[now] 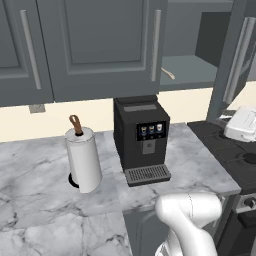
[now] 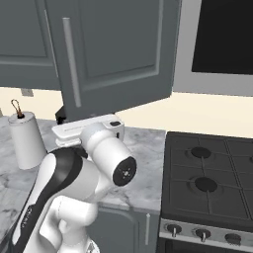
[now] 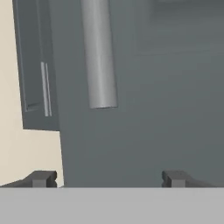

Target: Pick up the bar soap and dish brush from the sink, and place them back in the cabinet, and close the cabinet doors.

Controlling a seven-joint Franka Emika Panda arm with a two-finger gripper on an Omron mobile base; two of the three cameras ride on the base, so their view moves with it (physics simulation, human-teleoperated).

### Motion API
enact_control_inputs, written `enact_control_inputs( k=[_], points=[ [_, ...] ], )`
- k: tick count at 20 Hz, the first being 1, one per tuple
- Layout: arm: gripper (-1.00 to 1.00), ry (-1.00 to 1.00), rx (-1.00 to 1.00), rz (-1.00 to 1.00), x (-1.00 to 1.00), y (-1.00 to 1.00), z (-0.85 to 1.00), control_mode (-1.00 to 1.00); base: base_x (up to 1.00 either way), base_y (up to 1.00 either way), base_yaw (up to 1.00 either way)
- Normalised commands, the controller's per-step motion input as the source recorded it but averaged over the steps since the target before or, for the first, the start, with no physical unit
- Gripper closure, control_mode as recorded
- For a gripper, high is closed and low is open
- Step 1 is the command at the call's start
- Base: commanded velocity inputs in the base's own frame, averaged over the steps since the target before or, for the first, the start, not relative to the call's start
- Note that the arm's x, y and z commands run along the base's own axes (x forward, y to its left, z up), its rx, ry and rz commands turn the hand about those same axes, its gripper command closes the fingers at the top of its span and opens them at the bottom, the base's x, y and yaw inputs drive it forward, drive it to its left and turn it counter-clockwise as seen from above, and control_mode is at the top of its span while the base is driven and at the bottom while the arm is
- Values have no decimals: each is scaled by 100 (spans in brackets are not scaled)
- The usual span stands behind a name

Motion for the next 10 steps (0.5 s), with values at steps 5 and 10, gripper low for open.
enact_control_inputs(
  k=[5,10],
  points=[
    [-100,0,0,0,35,2,0,-100,0,0,0],
    [-100,0,1,0,50,1,0,-100,0,0,0]
  ],
)
